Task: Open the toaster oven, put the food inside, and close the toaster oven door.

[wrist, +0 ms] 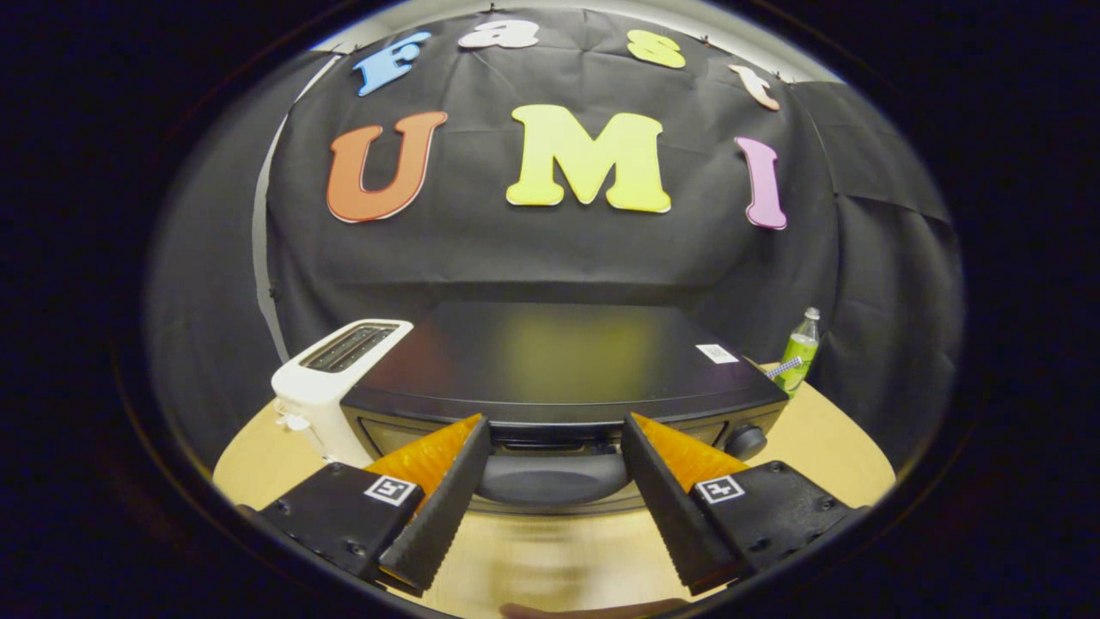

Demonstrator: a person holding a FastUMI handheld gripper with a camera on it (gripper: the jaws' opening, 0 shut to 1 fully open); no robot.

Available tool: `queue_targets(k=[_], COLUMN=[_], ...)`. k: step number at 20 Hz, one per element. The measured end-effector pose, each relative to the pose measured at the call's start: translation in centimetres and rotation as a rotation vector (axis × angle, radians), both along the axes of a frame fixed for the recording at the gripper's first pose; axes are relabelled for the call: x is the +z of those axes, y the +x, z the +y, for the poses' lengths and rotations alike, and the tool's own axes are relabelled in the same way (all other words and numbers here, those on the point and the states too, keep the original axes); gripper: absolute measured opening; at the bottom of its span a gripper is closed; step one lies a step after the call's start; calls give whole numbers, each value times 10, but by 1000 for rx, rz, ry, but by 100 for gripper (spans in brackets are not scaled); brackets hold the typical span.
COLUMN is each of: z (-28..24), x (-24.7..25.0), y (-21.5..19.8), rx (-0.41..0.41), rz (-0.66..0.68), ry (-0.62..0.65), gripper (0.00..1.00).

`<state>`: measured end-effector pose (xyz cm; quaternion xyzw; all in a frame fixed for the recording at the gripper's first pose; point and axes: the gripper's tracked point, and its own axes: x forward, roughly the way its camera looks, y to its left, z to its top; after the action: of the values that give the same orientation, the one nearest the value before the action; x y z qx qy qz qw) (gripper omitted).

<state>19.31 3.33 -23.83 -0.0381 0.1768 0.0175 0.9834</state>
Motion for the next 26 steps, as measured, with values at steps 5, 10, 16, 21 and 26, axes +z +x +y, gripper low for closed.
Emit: queue_targets(k=[5,10,16,21,26], z=[-4,-12,-20,-25,-31], x=[-4,-26,-71,-101,-152], y=[-22,-64,-108,-123,-130], rx=[22,39,31,50,22], rz=[12,15,28,100,259], ry=[-4,29,4,1,22], gripper=[100,100,100,100,100])
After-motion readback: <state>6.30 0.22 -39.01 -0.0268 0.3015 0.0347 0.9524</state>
